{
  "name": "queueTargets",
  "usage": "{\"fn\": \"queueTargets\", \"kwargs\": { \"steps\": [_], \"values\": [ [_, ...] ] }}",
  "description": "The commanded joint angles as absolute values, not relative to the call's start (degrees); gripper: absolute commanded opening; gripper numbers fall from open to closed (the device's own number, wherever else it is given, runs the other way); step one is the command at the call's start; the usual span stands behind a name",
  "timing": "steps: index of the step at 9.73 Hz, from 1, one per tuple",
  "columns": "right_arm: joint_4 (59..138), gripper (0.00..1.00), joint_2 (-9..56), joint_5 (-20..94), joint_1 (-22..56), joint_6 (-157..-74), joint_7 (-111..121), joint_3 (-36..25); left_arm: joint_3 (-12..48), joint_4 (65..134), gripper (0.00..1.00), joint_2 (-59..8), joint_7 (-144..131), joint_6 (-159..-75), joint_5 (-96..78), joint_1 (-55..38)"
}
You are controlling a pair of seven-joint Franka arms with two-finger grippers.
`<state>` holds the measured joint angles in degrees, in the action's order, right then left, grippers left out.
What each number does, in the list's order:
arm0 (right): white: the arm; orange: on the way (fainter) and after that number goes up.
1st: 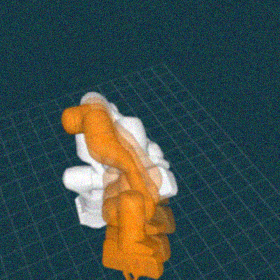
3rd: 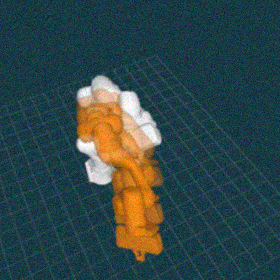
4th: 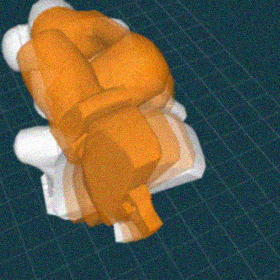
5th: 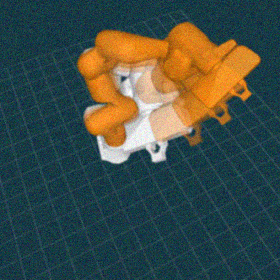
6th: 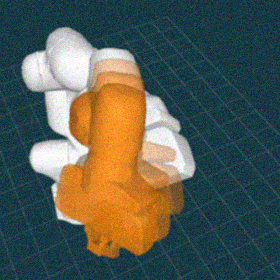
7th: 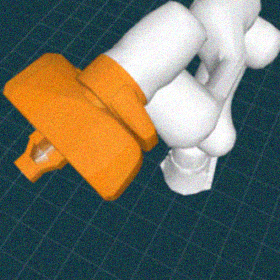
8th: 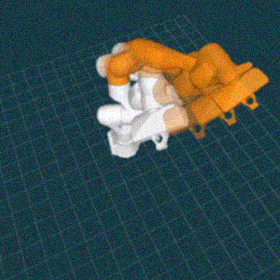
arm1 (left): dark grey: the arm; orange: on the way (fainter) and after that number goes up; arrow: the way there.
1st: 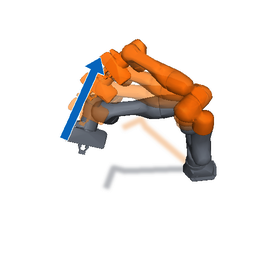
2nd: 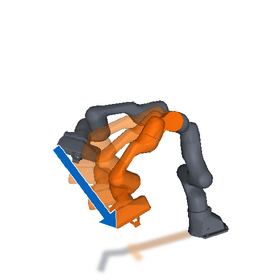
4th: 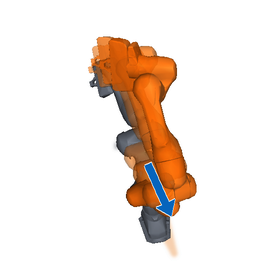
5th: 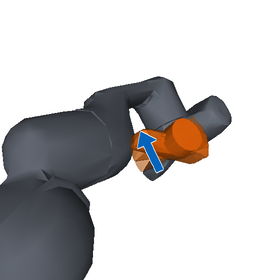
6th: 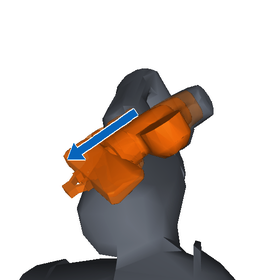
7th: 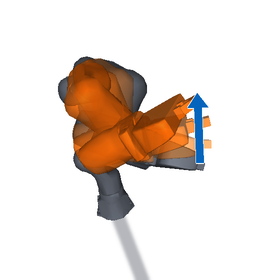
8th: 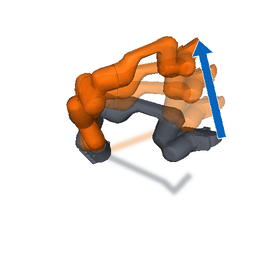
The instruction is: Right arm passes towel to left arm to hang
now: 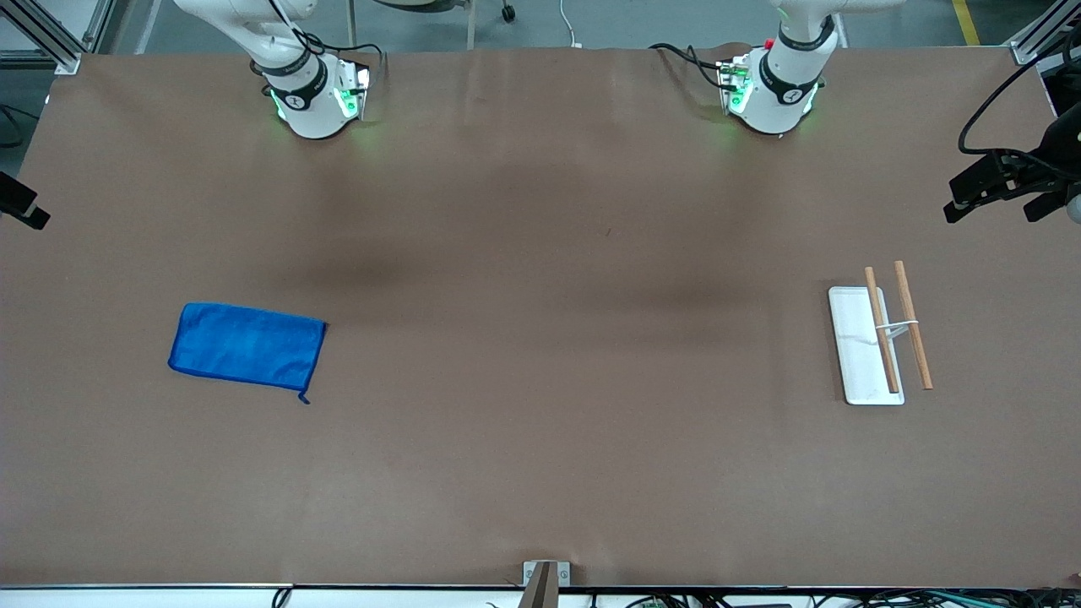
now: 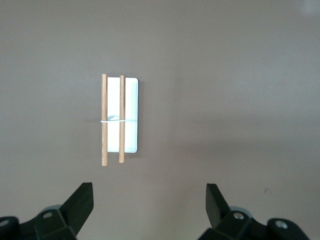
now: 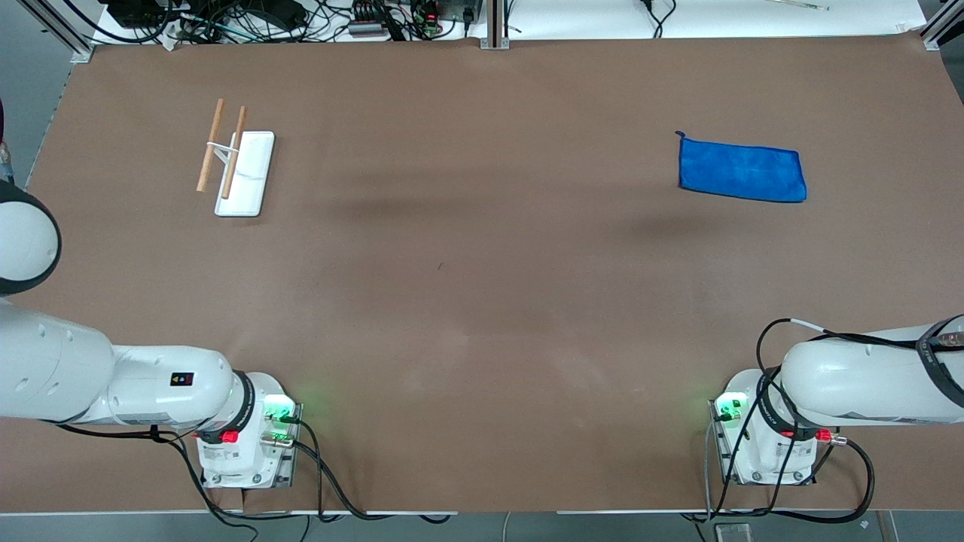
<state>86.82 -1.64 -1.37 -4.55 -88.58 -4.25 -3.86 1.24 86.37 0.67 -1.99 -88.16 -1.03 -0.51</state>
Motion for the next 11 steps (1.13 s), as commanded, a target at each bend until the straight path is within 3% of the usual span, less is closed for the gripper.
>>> {"fn": "queueTargets", "kwargs": {
  "steps": [1,8,11],
  "values": [
    [87.36,1.0,-2.02,-0.88,-5.36,-88.59,-3.52,-3.52,1.41,88.07,0.99,0.44,-1.32,-88.68,-0.09,-0.35],
    [88.32,1.0,-1.76,-0.88,-5.19,-88.85,-3.52,-3.52,1.14,87.54,0.99,0.26,-2.46,-88.68,0.09,-0.26],
    [93.06,1.0,5.08,-1.14,-3.52,-93.84,-3.34,-3.25,0.97,86.22,0.99,0.26,-2.46,-88.68,-0.52,-0.18]
  ]
}}
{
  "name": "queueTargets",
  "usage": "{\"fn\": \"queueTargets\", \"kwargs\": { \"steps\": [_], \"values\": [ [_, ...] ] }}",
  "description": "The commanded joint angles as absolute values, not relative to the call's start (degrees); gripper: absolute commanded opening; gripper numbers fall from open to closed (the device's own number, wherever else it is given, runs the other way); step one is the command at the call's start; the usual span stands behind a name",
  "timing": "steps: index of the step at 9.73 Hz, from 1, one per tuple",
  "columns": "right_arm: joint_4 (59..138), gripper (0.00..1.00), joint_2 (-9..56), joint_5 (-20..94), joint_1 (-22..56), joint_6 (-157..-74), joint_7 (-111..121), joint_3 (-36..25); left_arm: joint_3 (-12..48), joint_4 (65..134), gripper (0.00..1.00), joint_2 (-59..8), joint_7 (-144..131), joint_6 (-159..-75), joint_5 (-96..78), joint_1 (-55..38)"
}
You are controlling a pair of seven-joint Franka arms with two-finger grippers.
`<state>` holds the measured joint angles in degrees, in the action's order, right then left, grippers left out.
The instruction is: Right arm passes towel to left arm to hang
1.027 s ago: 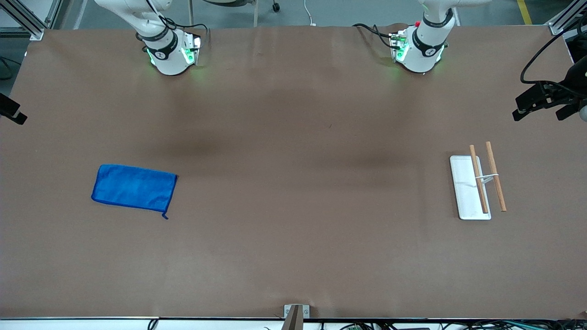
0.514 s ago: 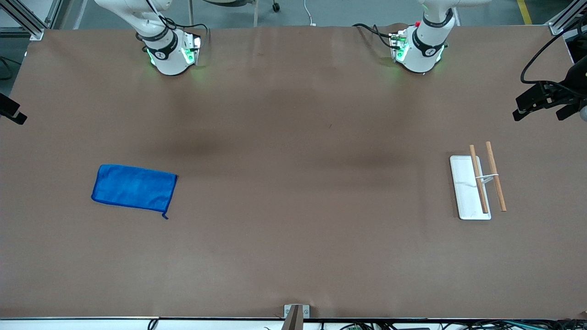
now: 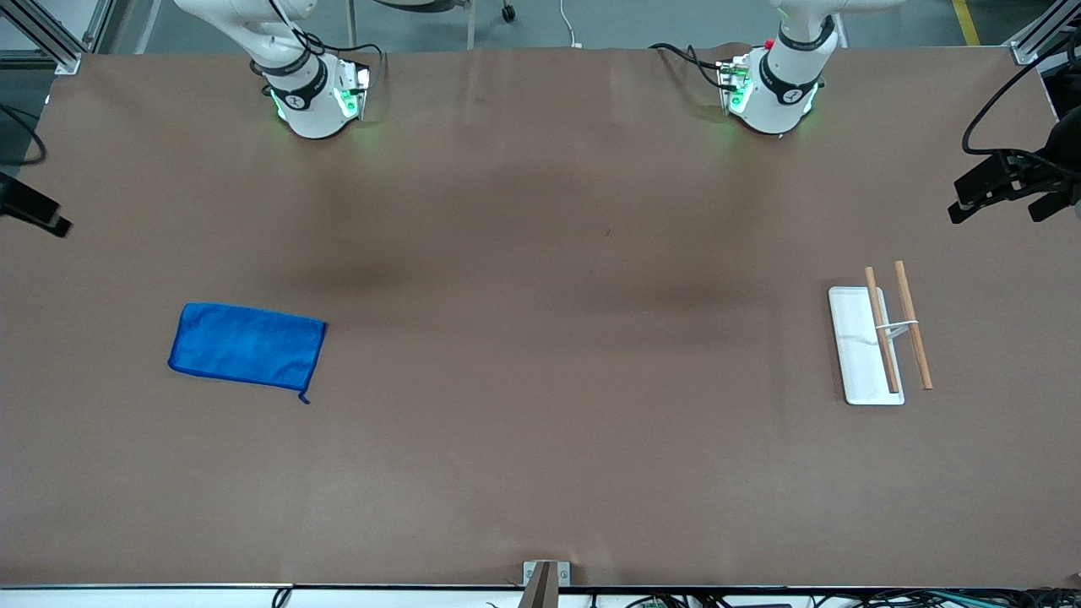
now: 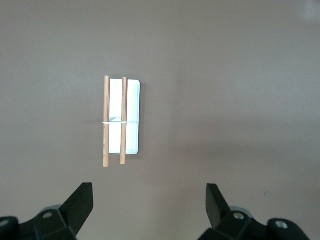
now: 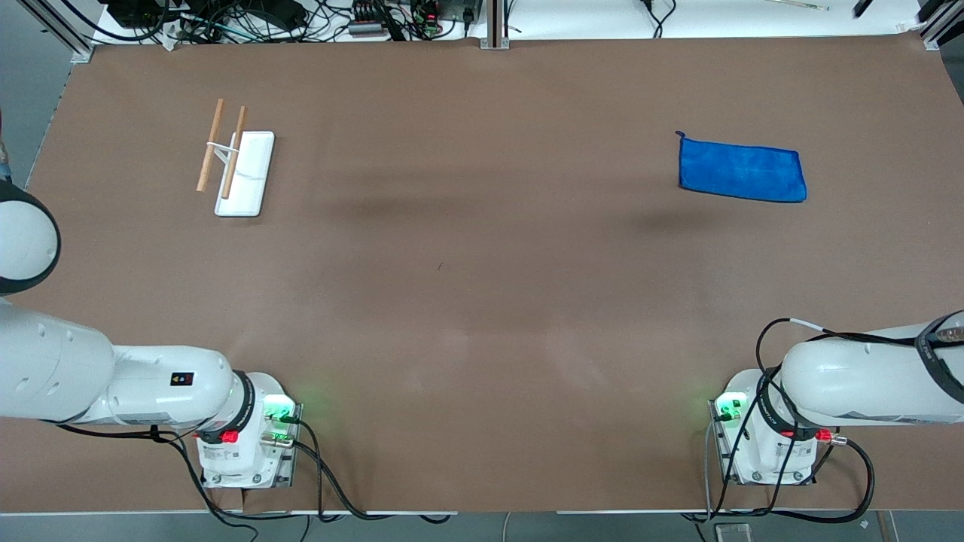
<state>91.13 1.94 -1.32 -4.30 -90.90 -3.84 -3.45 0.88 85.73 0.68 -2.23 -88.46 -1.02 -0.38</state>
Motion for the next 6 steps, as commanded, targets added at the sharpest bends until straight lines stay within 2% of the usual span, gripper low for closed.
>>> {"fn": "queueTargets", "kwargs": {
  "steps": [1,3,6],
  "values": [
    [96.64,1.0,6.49,-1.23,-3.43,-98.04,-3.25,-3.25,0.97,86.22,0.99,0.44,-1.85,-88.68,-0.79,-0.09],
    [105.16,1.0,9.74,-1.84,-3.95,-110.32,-2.47,-3.34,0.97,86.31,0.99,0.18,-1.49,-88.94,-0.27,-0.17],
    [113.88,1.0,15.71,-1.93,-4.04,-125.9,-2.02,-3.34,1.23,86.66,0.99,0.26,-1.58,-89.12,-0.53,-0.35]
  ]
}}
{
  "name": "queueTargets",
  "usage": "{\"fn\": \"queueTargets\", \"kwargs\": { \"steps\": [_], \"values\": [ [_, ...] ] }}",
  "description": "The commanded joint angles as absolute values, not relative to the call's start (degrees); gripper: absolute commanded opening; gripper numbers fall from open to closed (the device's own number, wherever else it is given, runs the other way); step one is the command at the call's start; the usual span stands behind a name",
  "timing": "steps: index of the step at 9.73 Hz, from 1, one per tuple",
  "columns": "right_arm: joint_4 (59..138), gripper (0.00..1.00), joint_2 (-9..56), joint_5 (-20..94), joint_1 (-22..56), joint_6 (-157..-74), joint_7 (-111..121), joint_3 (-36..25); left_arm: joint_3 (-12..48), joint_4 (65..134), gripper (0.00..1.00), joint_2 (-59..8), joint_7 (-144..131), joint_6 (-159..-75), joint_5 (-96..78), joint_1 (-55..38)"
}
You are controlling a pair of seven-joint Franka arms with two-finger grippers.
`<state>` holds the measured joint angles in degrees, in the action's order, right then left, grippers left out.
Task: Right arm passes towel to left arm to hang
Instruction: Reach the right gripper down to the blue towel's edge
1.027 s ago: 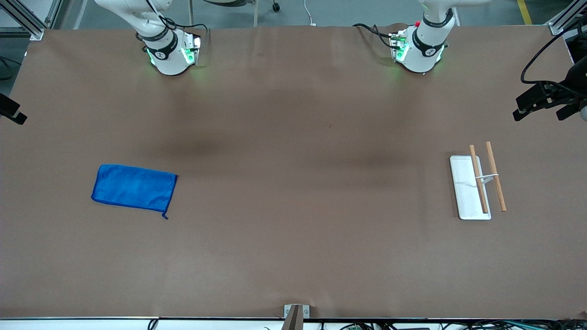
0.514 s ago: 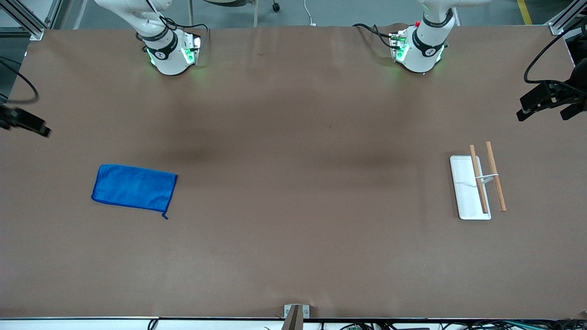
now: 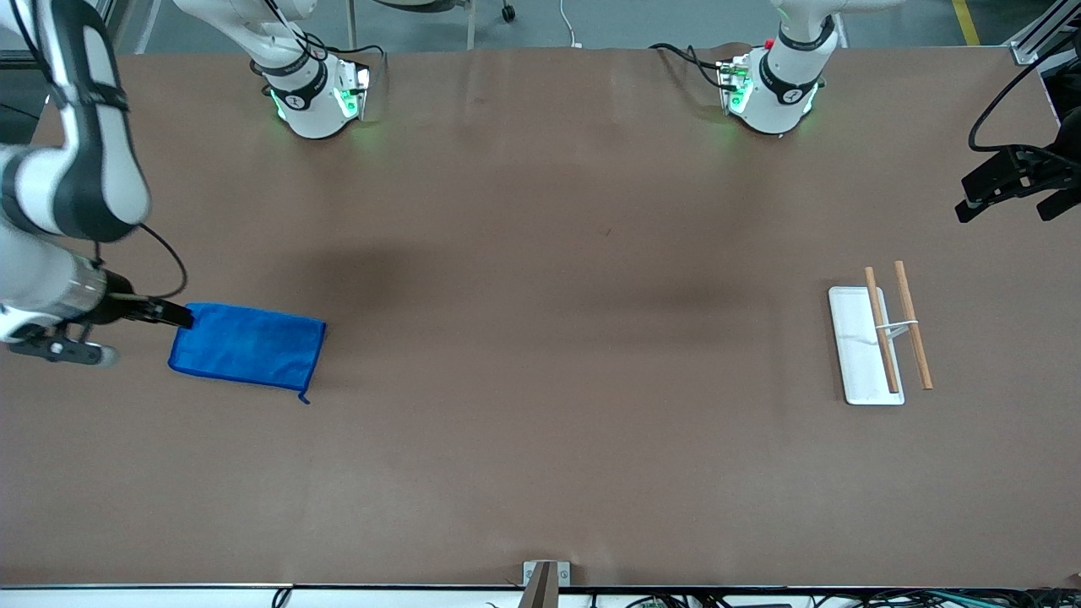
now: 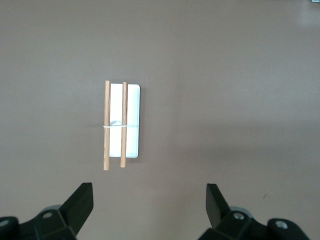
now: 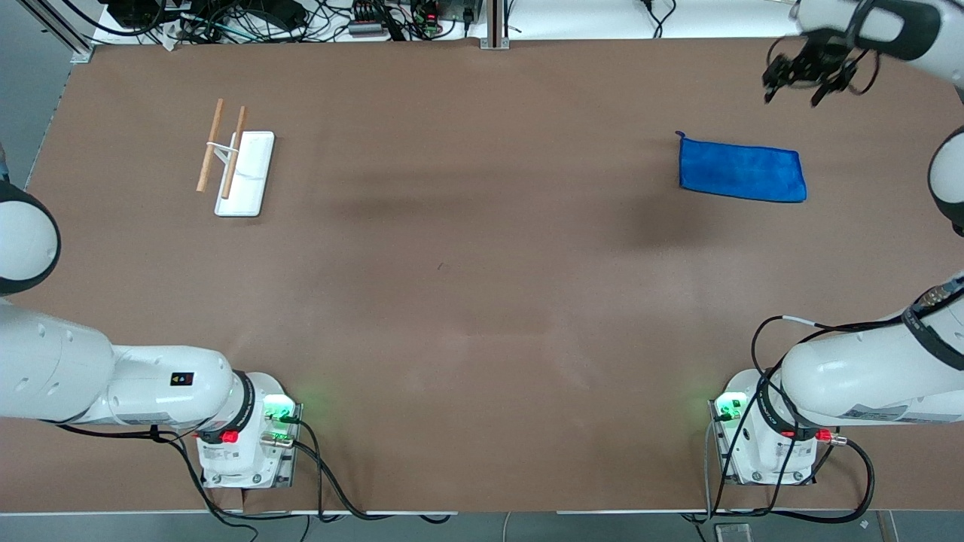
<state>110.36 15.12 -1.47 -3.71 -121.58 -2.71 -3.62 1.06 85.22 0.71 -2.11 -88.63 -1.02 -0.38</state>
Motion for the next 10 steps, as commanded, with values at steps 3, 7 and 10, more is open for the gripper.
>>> {"fn": "queueTargets", "kwargs": {
  "steps": [3,7,10],
  "values": [
    [120.31,1.0,21.16,-1.93,-7.11,-141.28,2.54,-3.34,1.41,86.66,0.99,0.26,-1.84,-89.12,-0.53,-0.44],
    [122.25,1.0,25.3,-1.67,-7.03,-146.41,2.81,-3.16,1.41,86.75,0.99,0.35,-1.93,-89.21,-0.7,-0.17],
    [124.44,0.99,26.36,-1.67,-6.42,-149.47,2.9,-3.16,1.49,86.92,0.99,0.62,-2.11,-89.3,-0.53,-0.26]
  ]
}}
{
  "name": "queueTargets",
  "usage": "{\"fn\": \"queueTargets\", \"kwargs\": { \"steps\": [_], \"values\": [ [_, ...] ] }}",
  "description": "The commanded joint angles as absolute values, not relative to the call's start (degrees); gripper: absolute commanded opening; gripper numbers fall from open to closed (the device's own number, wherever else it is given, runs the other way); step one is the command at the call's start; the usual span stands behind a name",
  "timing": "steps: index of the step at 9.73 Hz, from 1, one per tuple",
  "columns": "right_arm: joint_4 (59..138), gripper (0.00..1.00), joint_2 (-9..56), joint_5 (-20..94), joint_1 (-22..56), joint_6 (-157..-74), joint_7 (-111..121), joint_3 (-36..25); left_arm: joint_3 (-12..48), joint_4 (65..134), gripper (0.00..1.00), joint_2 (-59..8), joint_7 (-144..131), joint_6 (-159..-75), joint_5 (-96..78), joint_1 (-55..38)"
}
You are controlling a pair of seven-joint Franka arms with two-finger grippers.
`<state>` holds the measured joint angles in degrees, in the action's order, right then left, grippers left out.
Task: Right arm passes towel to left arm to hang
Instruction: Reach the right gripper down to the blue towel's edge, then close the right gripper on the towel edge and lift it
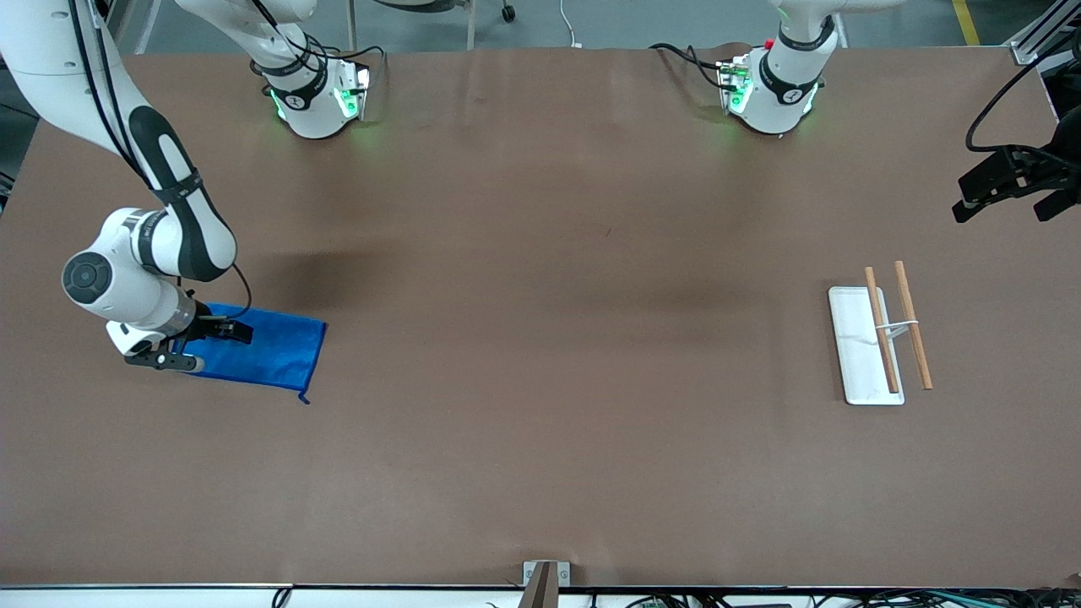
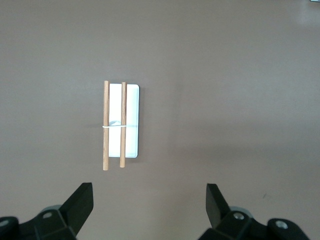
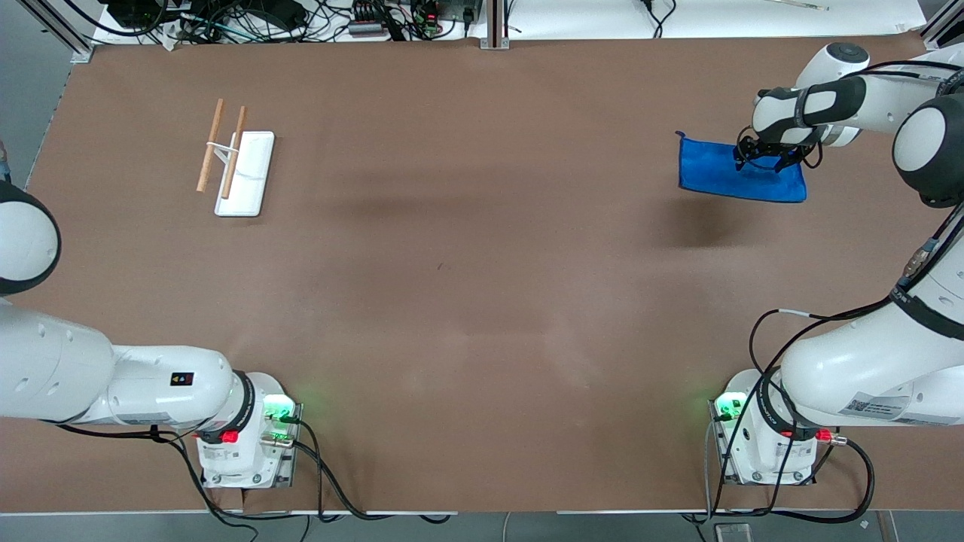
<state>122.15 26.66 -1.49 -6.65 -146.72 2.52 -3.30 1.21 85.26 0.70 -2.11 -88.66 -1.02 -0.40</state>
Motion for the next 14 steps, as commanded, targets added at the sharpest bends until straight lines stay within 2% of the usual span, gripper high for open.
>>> {"fn": "queueTargets", "kwargs": {
  "steps": [1,2,3,4,5,6,8,12,14],
  "values": [
    [125.5,0.95,26.45,-1.67,-5.89,-151.07,2.9,-3.16,1.49,86.84,0.99,0.7,-2.28,-89.3,-0.44,-0.35],
    [125.59,0.8,26.46,-1.67,-5.89,-151.26,2.9,-3.16,1.49,86.84,0.99,0.88,-2.29,-89.3,-0.53,-0.26],
    [125.6,0.57,26.63,-1.67,-6.32,-151.52,2.99,-3.16,1.49,86.92,0.99,0.88,-2.29,-89.3,-0.61,-0.35],
    [125.51,0.22,26.8,-1.67,-6.24,-151.52,3.25,-3.08,1.49,86.92,0.99,0.7,-2.29,-89.3,-0.53,-0.44],
    [125.25,0.0,26.72,-1.67,-6.15,-151.0,2.99,-3.08,1.49,86.92,0.99,0.79,-2.55,-89.3,-0.53,-0.53],
    [125.07,0.0,26.63,-1.67,-6.33,-150.56,2.99,-3.08,1.58,86.92,0.99,0.97,-2.46,-89.21,-0.61,-0.53],
    [120.88,0.0,25.75,-1.58,-6.24,-140.94,3.16,-3.08,2.1,86.92,0.99,0.97,-2.46,-89.03,-0.7,-0.44],
    [119.01,0.0,23.3,-1.67,-5.36,-138.35,3.86,-3.08,2.46,86.84,1.0,1.4,-2.2,-88.6,-0.79,-0.53],
    [116.21,0.0,19.88,-1.67,-3.88,-131.09,4.39,-3.08,2.81,86.66,1.0,1.49,-1.33,-88.59,-0.79,-0.18]
  ]
}}
